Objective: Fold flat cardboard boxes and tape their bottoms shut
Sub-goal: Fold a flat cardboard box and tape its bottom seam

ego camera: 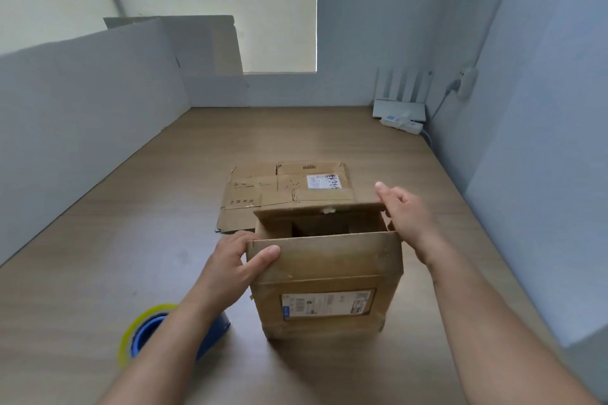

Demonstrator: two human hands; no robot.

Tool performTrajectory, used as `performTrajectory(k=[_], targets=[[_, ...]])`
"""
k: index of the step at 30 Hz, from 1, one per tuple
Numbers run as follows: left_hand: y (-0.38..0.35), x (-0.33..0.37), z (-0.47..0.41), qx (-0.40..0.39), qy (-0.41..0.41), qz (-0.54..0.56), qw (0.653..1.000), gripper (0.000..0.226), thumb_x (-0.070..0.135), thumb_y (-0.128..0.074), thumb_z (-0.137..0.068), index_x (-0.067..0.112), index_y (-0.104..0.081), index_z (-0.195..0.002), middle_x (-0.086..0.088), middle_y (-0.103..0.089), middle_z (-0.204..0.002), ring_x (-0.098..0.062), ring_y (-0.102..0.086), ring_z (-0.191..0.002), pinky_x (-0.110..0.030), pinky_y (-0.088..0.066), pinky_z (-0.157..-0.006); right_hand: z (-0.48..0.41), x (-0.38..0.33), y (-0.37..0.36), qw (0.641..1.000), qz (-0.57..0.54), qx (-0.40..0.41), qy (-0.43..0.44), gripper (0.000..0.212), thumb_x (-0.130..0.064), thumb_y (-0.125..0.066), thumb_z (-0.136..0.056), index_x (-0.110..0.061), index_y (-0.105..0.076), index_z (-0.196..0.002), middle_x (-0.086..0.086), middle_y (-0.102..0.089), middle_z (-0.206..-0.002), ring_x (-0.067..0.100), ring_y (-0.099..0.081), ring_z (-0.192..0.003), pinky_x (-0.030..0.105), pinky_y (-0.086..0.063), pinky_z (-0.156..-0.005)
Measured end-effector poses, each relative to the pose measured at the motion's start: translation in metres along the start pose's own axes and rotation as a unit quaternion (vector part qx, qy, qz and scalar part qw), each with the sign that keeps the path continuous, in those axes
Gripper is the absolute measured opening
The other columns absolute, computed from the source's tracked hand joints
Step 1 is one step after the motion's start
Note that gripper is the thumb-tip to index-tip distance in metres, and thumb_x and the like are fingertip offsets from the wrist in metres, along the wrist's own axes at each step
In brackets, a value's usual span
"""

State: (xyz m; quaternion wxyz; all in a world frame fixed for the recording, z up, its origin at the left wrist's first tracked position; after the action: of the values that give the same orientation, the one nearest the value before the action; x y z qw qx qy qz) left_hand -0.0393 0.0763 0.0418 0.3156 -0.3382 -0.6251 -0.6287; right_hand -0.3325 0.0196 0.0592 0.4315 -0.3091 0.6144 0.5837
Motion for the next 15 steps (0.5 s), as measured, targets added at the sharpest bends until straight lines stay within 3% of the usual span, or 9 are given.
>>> performTrajectory(k=[2, 4, 7, 9, 11, 13, 15], targets=[[0.003, -0.011, -0.004, 0.046, 0.024, 0.012, 0.999, 0.036, 0.051, -0.066, -0.079, 0.026, -0.054, -0.102, 0.009, -0.053, -0.106, -0.01, -0.052, -0.101, -0.031, -0.051, -0.081, 0.002, 0.008, 0.004, 1.0, -0.022, 0.014, -0.002, 0.044, -0.05, -0.055, -0.089, -0.008, -0.063, -0.08, 0.0, -0.063, -0.077, 0.014, -0.054, -0.07, 0.029, -0.042, -0.06], [0.002, -0.025, -0.007, 0.071, 0.071, 0.042, 0.994, 0.049, 0.043, -0.072, -0.08, 0.022, -0.044, -0.114, 0.001, -0.051, -0.106, -0.016, -0.055, -0.099, -0.032, -0.051, -0.076, 0.007, 0.019, -0.001, 1.0, -0.027, 0.01, -0.006, 0.031, -0.033, -0.067, -0.085, -0.004, -0.06, -0.076, 0.002, -0.063, -0.072, 0.016, -0.055, -0.069, 0.03, -0.044, -0.062], [-0.013, -0.045, -0.011, 0.037, 0.164, 0.109, 0.98, 0.072, 0.049, -0.066, -0.083, 0.022, -0.029, -0.138, -0.004, -0.053, -0.105, -0.018, -0.059, -0.094, -0.031, -0.051, -0.06, 0.013, 0.034, -0.009, 0.999, -0.027, 0.017, -0.042, 0.019, -0.025, -0.072, -0.081, -0.011, -0.06, -0.085, 0.004, -0.065, -0.087, 0.019, -0.062, -0.084, 0.031, -0.051, -0.068], [-0.026, -0.055, -0.013, -0.006, 0.224, 0.157, 0.962, 0.073, 0.057, -0.06, -0.083, 0.023, -0.032, -0.141, -0.003, -0.059, -0.108, -0.019, -0.061, -0.094, -0.03, -0.048, -0.06, 0.014, 0.053, -0.01, 0.992, -0.053, 0.008, -0.111, 0.045, -0.039, -0.073, -0.078, -0.012, -0.054, -0.11, 0.006, -0.061, -0.11, 0.022, -0.059, -0.099, 0.04, -0.053, -0.079], [-0.036, -0.061, -0.013, -0.052, 0.264, 0.208, 0.94, 0.063, 0.061, -0.06, -0.08, 0.023, -0.05, -0.129, -0.003, -0.069, -0.103, -0.02, -0.063, -0.096, -0.032, -0.049, -0.069, 0.023, 0.08, -0.02, 0.973, -0.056, -0.05, -0.216, 0.081, -0.064, -0.068, -0.07, -0.018, -0.043, -0.132, 0.008, -0.051, -0.13, 0.029, -0.051, -0.115, 0.054, -0.047, -0.091], [-0.047, -0.067, -0.009, -0.094, 0.301, 0.257, 0.914, 0.058, 0.063, -0.066, -0.07, 0.026, -0.059, -0.114, -0.005, -0.074, -0.095, -0.025, -0.061, -0.101, -0.046, -0.047, -0.091, 0.041, 0.099, -0.041, 0.943, -0.071, -0.145, -0.292, 0.102, -0.087, -0.054, -0.053, -0.026, -0.045, -0.135, 0.012, -0.051, -0.134, 0.039, -0.047, -0.121, 0.064, -0.04, -0.095], [-0.056, -0.072, -0.003, -0.119, 0.332, 0.293, 0.888, 0.065, 0.063, -0.072, -0.054, 0.026, -0.058, -0.105, -0.013, -0.074, -0.092, -0.033, -0.058, -0.105, -0.061, -0.035, -0.101, 0.051, 0.102, -0.059, 0.92, -0.127, -0.211, -0.306, 0.106, -0.094, -0.046, -0.046, -0.029, -0.054, -0.128, 0.016, -0.061, -0.123, 0.042, -0.054, -0.115, 0.069, -0.04, -0.092]])
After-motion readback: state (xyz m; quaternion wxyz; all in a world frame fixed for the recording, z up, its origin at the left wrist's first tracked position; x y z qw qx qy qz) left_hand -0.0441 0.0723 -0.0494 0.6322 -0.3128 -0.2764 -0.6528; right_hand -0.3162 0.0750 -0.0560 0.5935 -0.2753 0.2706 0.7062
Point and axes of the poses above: each hand's wrist, its own z-axis away from the middle knuckle, its own y-axis out of the back of the hand, x = y × z, the point moved 10 cm from there along -z, towards the middle knuckle
